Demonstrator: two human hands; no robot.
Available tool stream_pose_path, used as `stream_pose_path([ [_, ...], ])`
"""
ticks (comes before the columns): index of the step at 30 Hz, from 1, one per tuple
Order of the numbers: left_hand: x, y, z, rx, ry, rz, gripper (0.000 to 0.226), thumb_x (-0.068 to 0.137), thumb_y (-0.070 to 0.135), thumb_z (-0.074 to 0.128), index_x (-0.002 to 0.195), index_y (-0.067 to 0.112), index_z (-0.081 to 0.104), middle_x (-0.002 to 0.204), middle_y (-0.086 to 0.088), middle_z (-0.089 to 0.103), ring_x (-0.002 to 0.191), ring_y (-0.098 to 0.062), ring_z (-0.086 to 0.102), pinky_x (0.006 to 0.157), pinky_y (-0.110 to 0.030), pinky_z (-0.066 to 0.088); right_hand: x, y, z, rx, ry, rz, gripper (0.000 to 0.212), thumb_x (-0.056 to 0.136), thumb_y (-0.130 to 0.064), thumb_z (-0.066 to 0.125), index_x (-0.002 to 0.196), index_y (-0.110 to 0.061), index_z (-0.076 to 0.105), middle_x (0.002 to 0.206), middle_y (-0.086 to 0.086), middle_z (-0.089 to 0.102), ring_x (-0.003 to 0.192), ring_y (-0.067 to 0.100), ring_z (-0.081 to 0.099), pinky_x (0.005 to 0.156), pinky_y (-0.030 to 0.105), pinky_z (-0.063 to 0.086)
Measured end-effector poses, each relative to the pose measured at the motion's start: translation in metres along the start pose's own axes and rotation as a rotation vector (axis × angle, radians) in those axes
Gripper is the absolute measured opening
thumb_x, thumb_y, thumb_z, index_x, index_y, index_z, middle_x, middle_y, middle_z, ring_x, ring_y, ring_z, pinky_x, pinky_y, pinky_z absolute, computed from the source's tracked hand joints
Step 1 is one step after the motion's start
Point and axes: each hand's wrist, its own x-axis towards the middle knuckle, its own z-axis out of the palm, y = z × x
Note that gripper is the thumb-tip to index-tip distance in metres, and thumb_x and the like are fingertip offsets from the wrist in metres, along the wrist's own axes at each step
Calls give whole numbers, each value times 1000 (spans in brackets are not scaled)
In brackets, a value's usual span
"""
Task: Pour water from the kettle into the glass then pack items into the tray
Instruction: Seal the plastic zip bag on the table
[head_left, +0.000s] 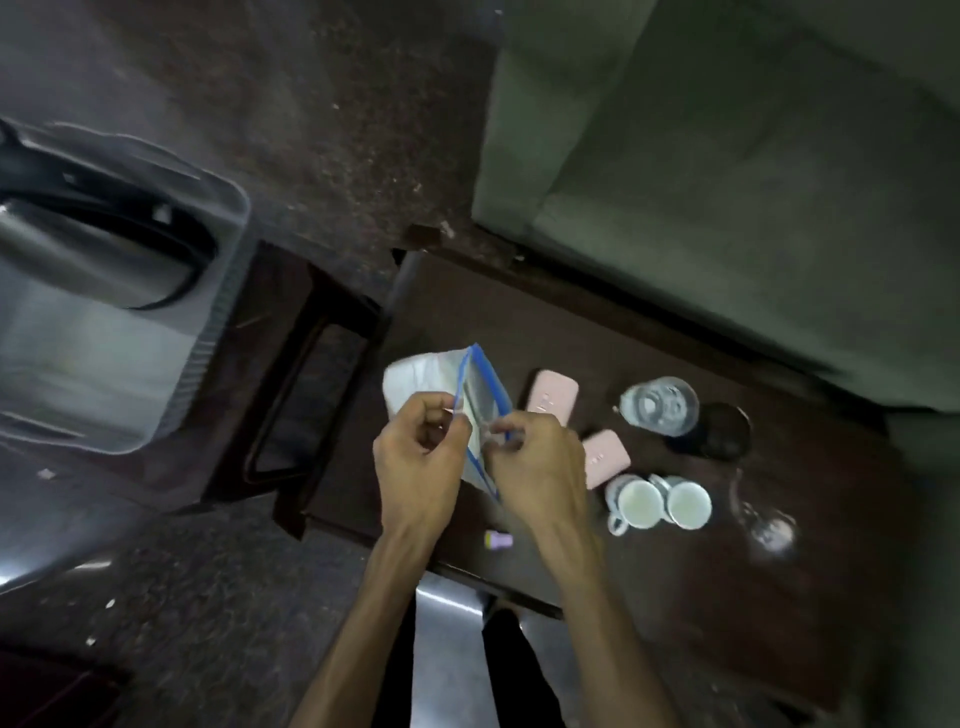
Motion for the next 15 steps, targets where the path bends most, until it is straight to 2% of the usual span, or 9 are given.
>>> stream_pose_path([
  [3, -31, -21, 44, 12, -101, -134, 13, 92, 9, 72, 94, 22, 73, 83, -12, 73, 71, -18, 66, 49, -21, 53, 10, 53, -12, 172, -120, 8, 24, 83, -16, 70, 102, -24, 81, 94, -7, 81, 90, 7, 75, 76, 19, 55],
  [4, -40, -29, 56, 14, -123, -173, 14, 92, 12, 73, 94, 26, 74, 86, -14, 74, 73, -22, 69, 46, -21, 54, 15, 70, -11, 202, -155, 9, 20, 83, -15, 71, 98, -25, 80, 93, -7, 80, 91, 7, 74, 77, 19, 55],
  [6, -51, -50, 73, 51, -151, -210, 11, 91, 22, 74, 95, 32, 76, 84, -5, 75, 78, -31, 74, 51, -40, 63, 24, 98, -4, 226, -200, 30, 11, 82, -17, 74, 84, -28, 75, 82, -9, 77, 87, 8, 74, 76, 25, 54],
  [7, -56, -59, 81, 76, -163, -219, 12, 90, 24, 73, 97, 32, 77, 83, 0, 75, 80, -31, 75, 60, -49, 64, 27, 112, 0, 224, -212, 46, 12, 83, -19, 74, 76, -28, 70, 75, -11, 72, 79, 6, 71, 71, 24, 51],
  [8, -60, -67, 87, 104, -174, -217, 13, 91, 22, 73, 99, 31, 78, 82, 3, 74, 80, -27, 74, 67, -51, 64, 29, 123, 5, 208, -213, 72, 19, 85, -20, 73, 70, -27, 63, 68, -12, 67, 71, 5, 66, 65, 23, 46],
  [10, -68, -77, 99, 129, -199, -180, 16, 92, 14, 73, 100, 27, 78, 82, 6, 73, 74, -16, 69, 72, -40, 60, 33, 144, 12, 152, -149, 127, 31, 88, -19, 67, 63, -25, 51, 65, -9, 59, 65, 14, 55, 57, 26, 37],
  [12, -75, -85, 111, 144, -234, -145, 16, 92, 10, 74, 99, 25, 77, 82, 6, 72, 71, -7, 63, 73, -25, 54, 33, 159, 16, 145, -123, 166, 34, 91, -16, 64, 63, -18, 46, 68, -1, 56, 64, 19, 49, 57, 30, 33],
  [15, -85, -93, 121, 154, -276, -115, 22, 90, 3, 71, 97, 23, 77, 80, 3, 73, 68, -5, 62, 67, -17, 52, 34, 172, 23, 205, -81, 217, 37, 100, -9, 49, 66, -17, 37, 61, -1, 43, 44, 3, 39, 46, 24, 32],
])
